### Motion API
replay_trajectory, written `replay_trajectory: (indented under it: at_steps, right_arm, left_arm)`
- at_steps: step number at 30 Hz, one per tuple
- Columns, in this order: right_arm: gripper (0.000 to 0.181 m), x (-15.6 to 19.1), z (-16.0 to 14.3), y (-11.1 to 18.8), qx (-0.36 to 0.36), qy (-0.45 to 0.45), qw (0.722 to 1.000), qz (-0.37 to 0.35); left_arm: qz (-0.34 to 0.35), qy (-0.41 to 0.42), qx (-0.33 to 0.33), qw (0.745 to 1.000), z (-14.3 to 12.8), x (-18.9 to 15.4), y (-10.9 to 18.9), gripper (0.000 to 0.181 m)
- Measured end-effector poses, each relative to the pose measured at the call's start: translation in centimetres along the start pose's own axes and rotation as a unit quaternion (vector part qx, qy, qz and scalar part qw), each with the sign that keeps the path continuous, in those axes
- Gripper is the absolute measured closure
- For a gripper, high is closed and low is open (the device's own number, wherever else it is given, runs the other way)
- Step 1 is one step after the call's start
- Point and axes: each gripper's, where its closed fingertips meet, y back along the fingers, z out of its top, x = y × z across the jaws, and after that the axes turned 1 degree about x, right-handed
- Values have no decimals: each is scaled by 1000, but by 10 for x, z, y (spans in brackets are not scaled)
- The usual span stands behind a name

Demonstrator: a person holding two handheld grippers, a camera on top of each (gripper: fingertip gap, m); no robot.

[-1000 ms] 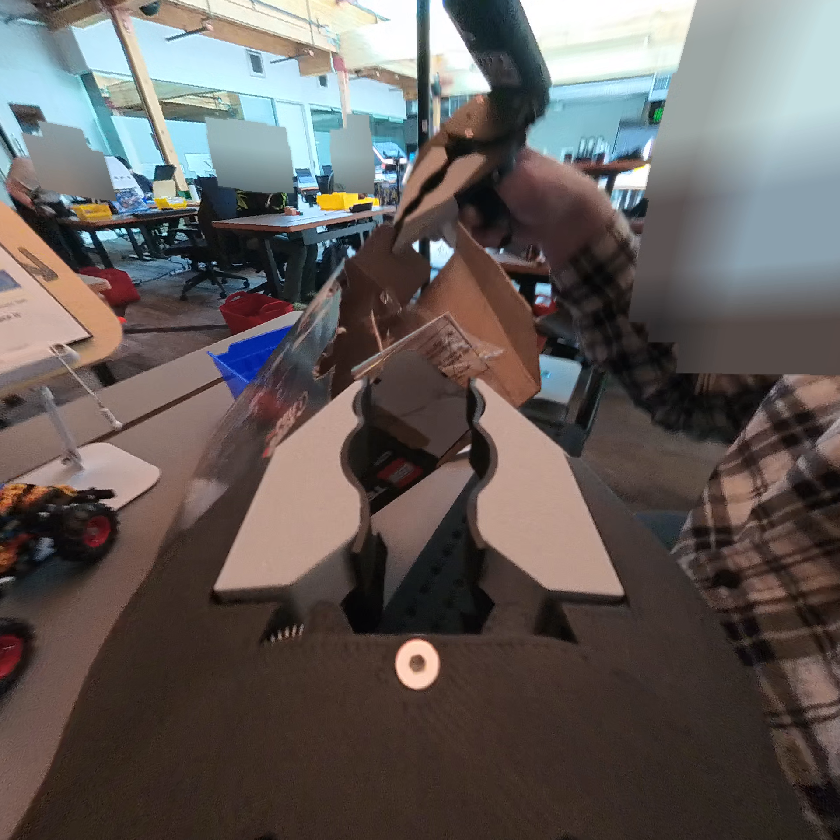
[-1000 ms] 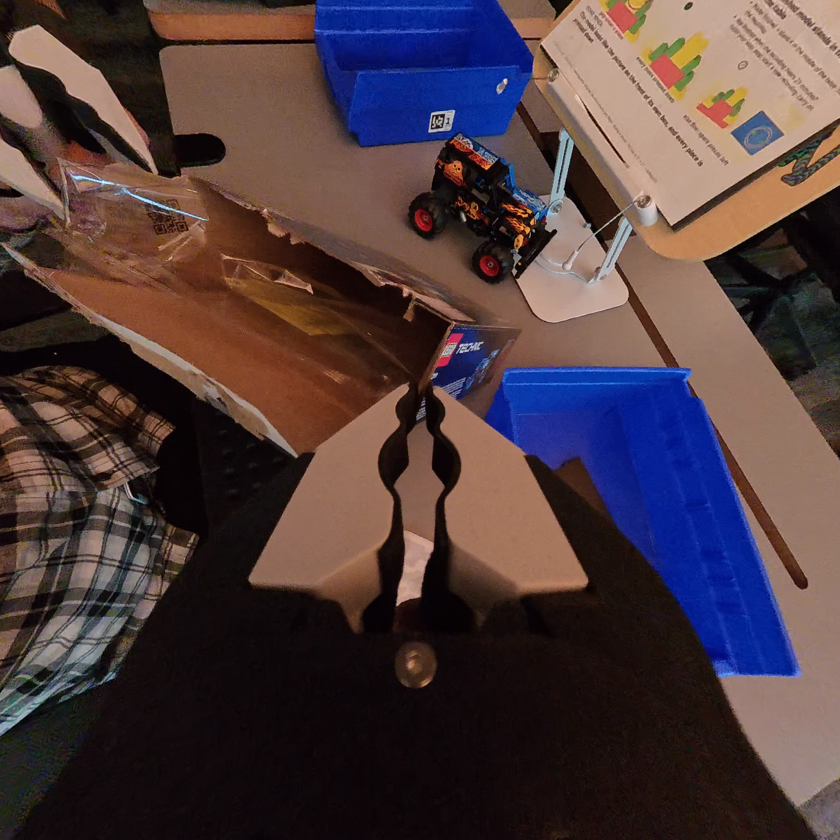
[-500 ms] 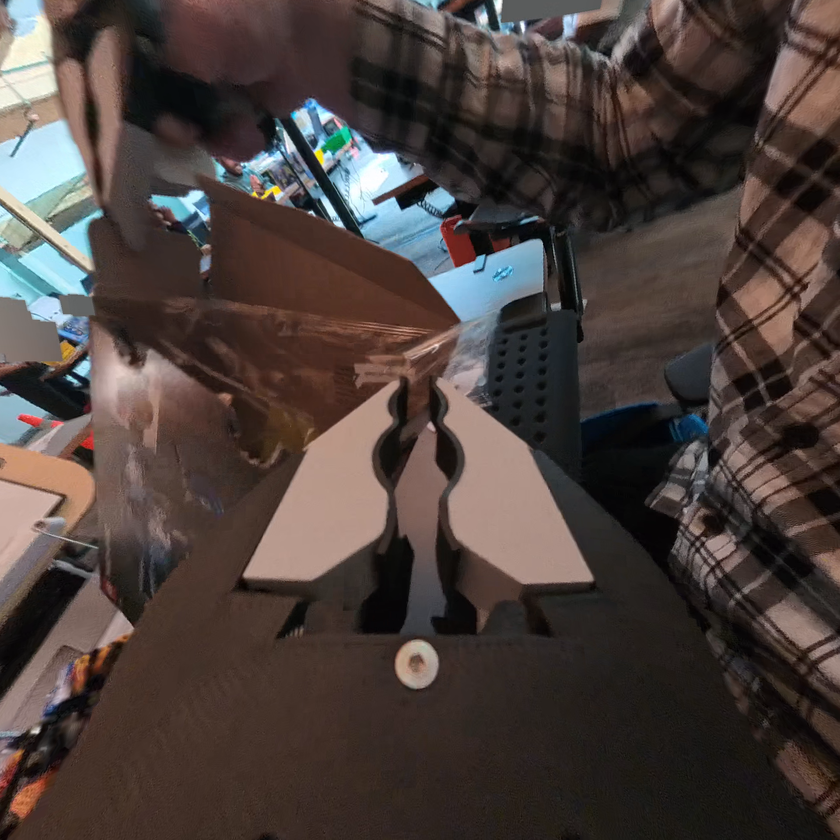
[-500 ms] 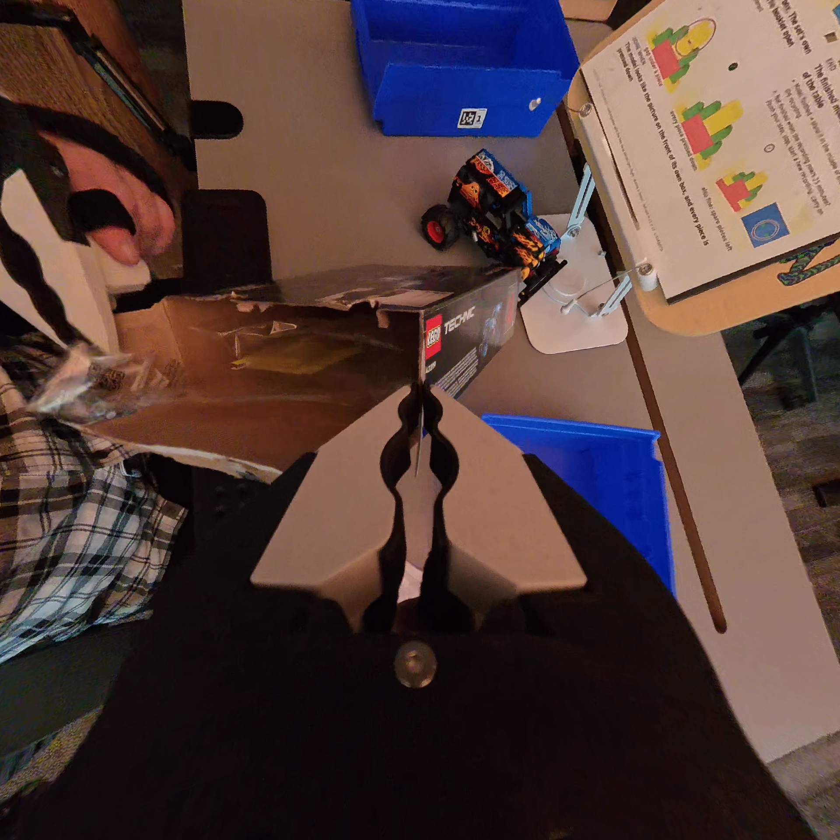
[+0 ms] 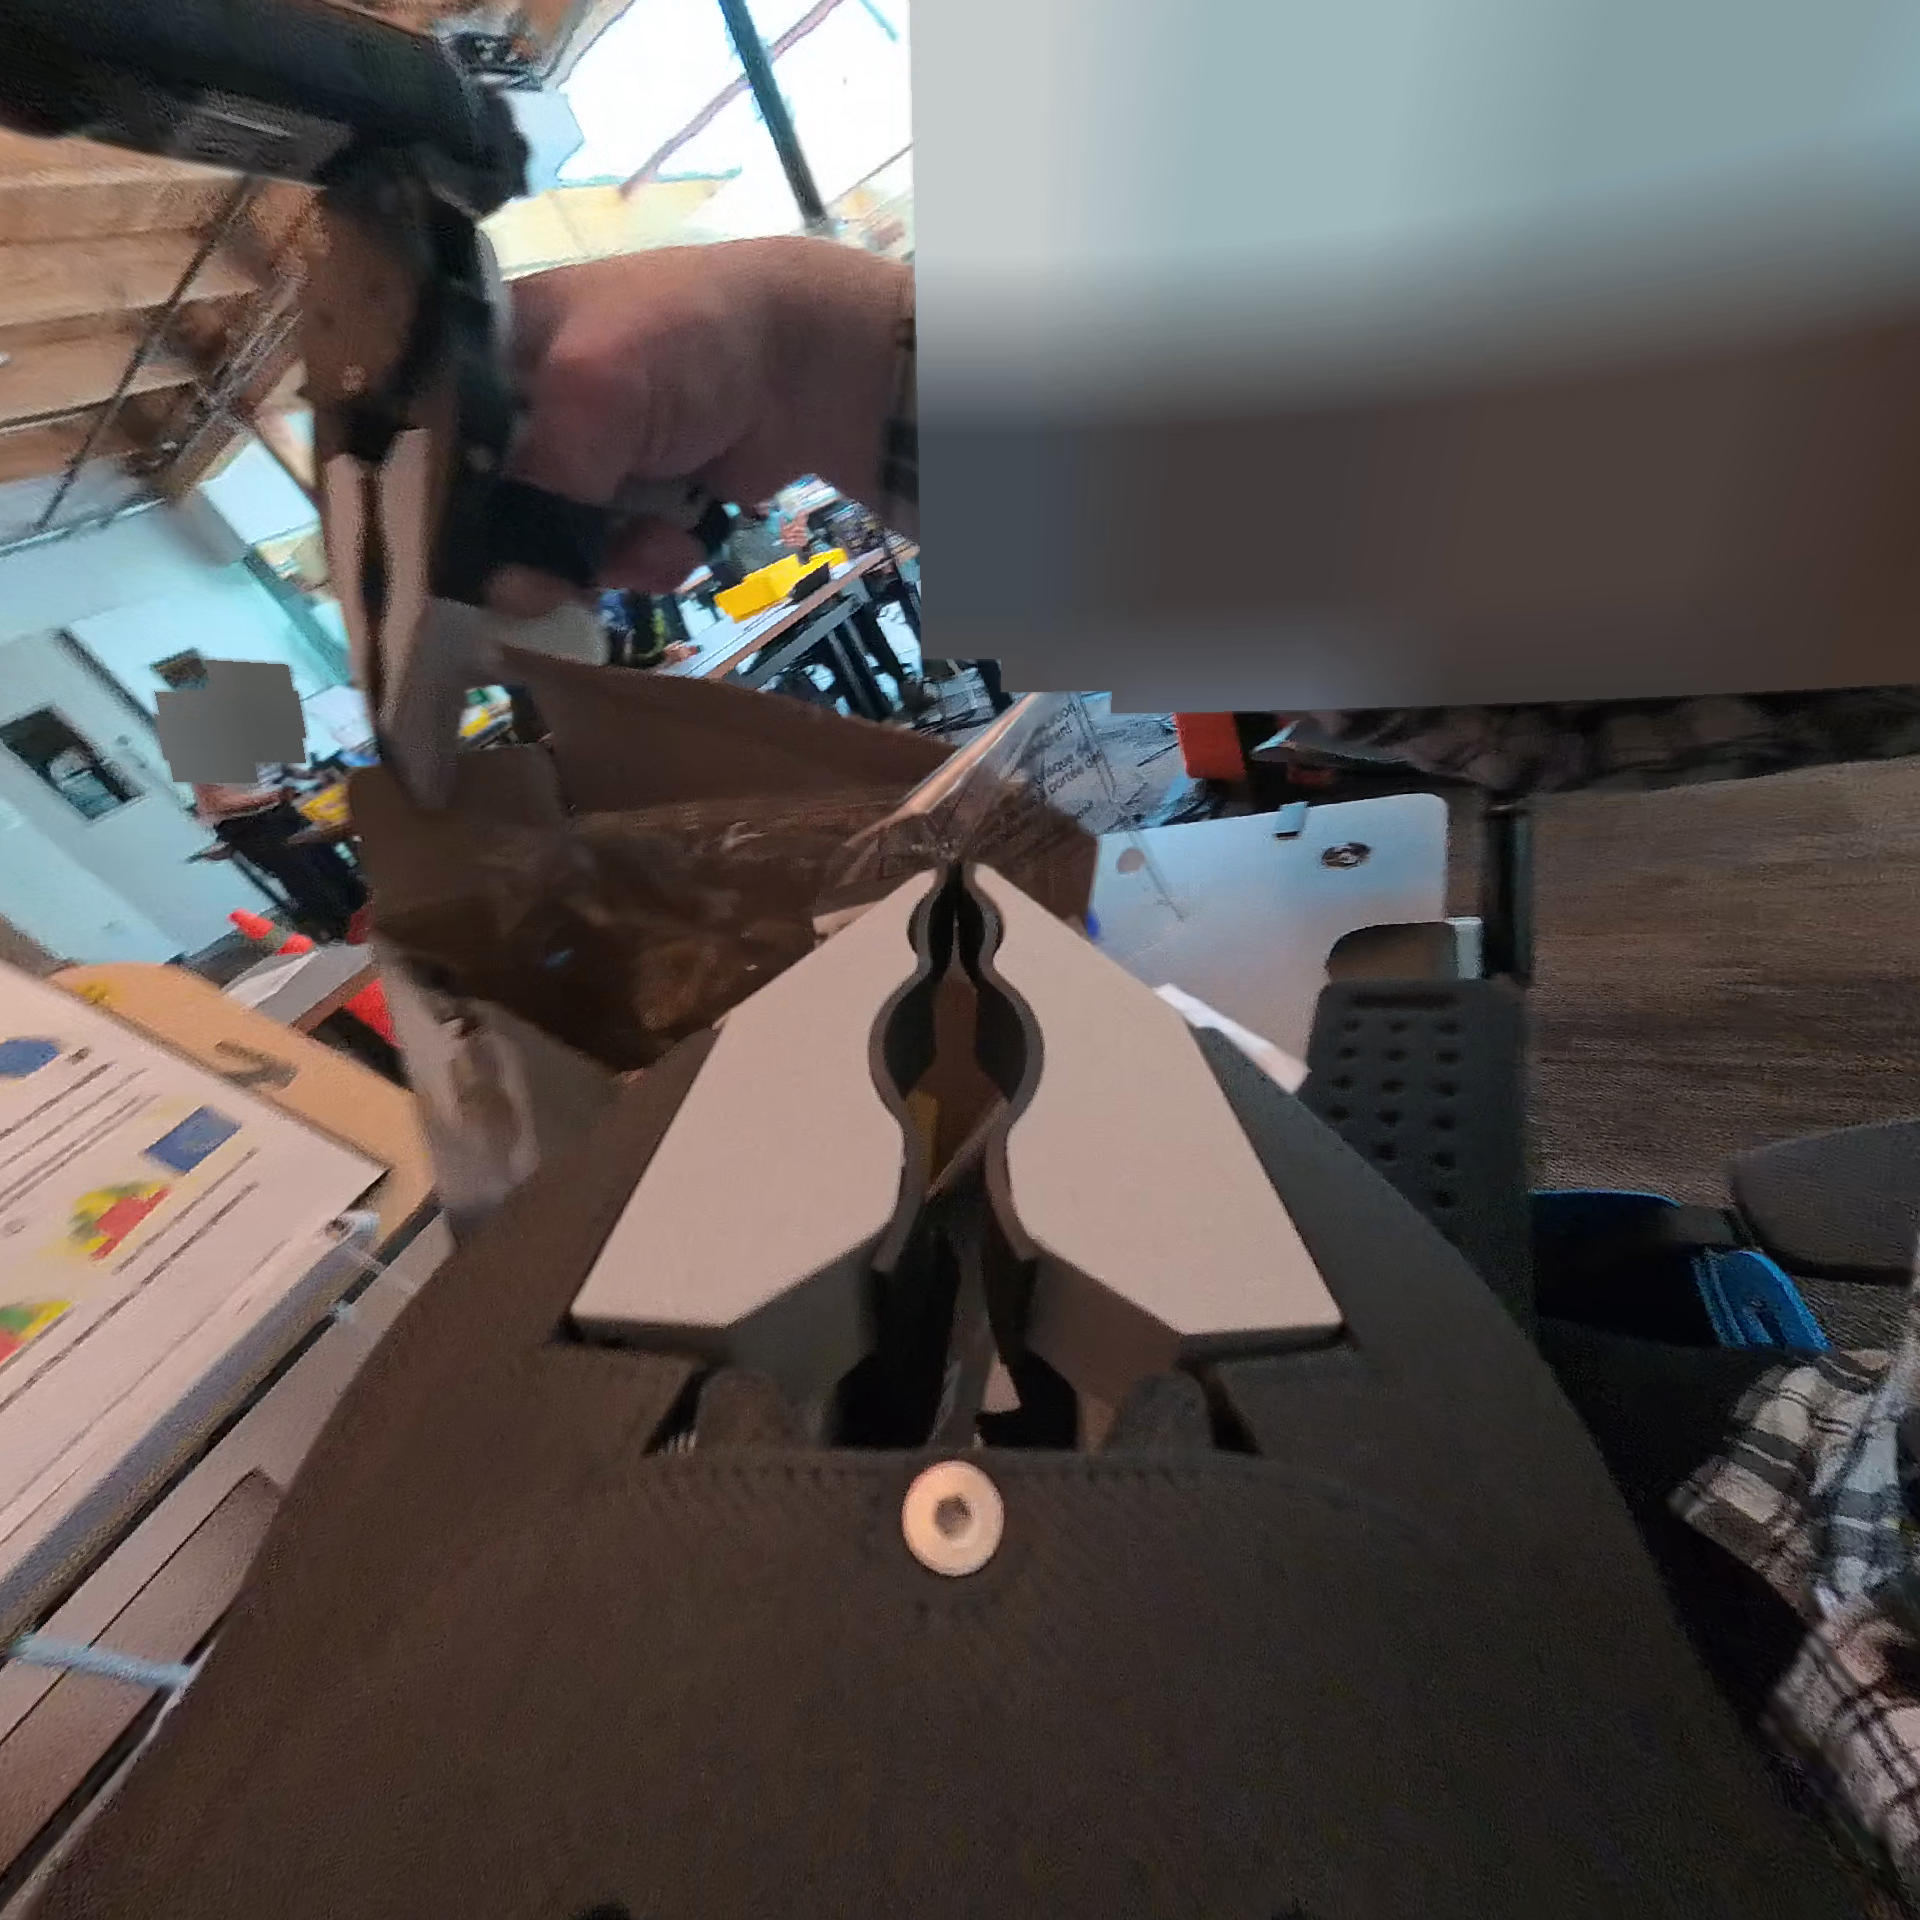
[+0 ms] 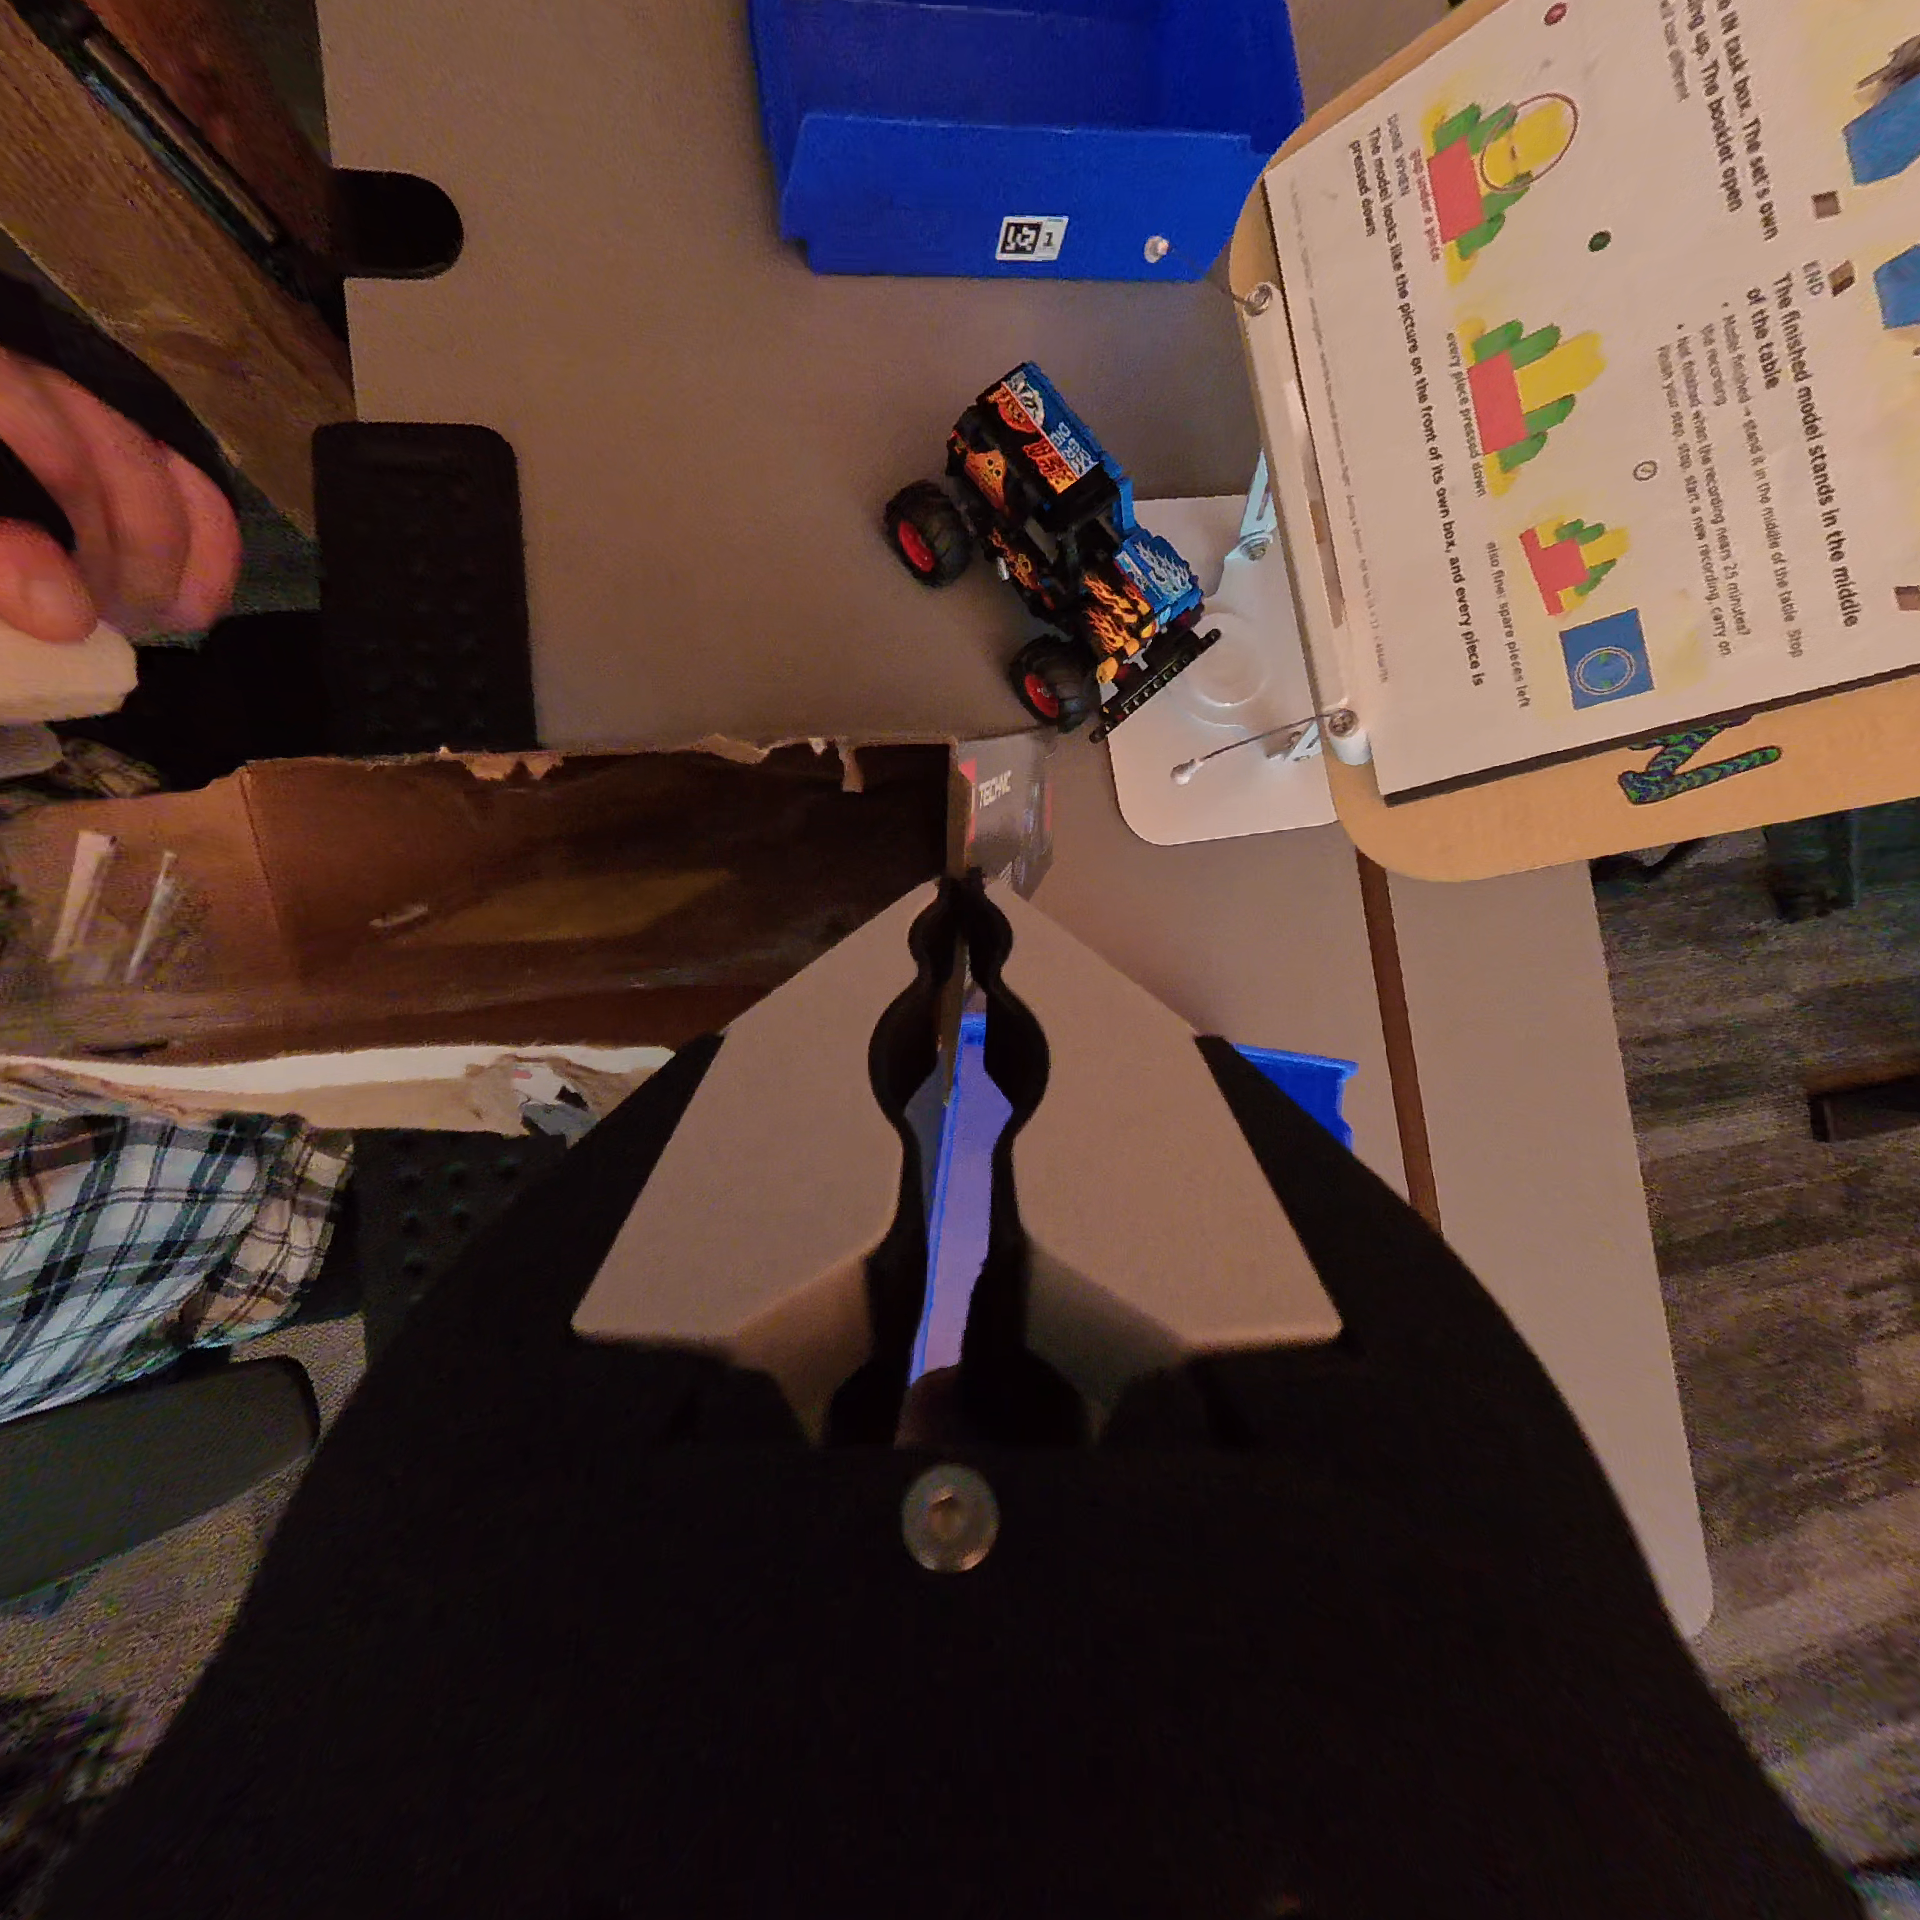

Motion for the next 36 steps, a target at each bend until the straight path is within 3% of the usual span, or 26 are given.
replay_trajectory:
  at_steps: [4, 6, 9, 15, 20, 22, 24, 29, 33, 36]
  right_arm:
    - [181, -18, 1, -10, -4, -28, 999, 20]
    - [181, -25, -1, -15, -9, -37, 999, 24]
    - [181, -32, -6, -19, -8, -42, 999, 23]
    - [181, -35, -7, -20, -17, -35, 999, 25]
    - [181, -36, -5, -22, -26, -18, 999, 23]
    - [181, -34, -5, -21, -30, -16, 999, 30]
    - [181, -34, -9, -21, -27, -17, 999, 31]
    - [181, -35, -17, -18, -27, -19, 999, 36]
    - [181, -37, -20, -18, -34, -27, 998, 45]
    - [181, -35, -16, -18, -38, -29, 997, 55]
  left_arm:
    - [-6, 48, -2, 999, -12, 34, 15, 181]
    - [15, 73, 23, 997, -30, 53, 21, 181]
    - [39, 84, 16, 996, -35, 75, 28, 181]
    - [10, 49, 144, 988, -49, 93, 7, 181]
    - [-54, 30, 303, 951, -87, 88, -16, 173]
    - [-71, 8, 290, 954, -83, 87, -20, 175]
    - [-79, 18, 274, 958, -78, 87, -16, 164]
    - [-67, 22, 207, 976, -60, 99, 6, 159]
    - [-200, 3, 139, 970, -48, 63, 31, 149]
    - [-255, -4, 141, 957, -56, 45, 34, 135]
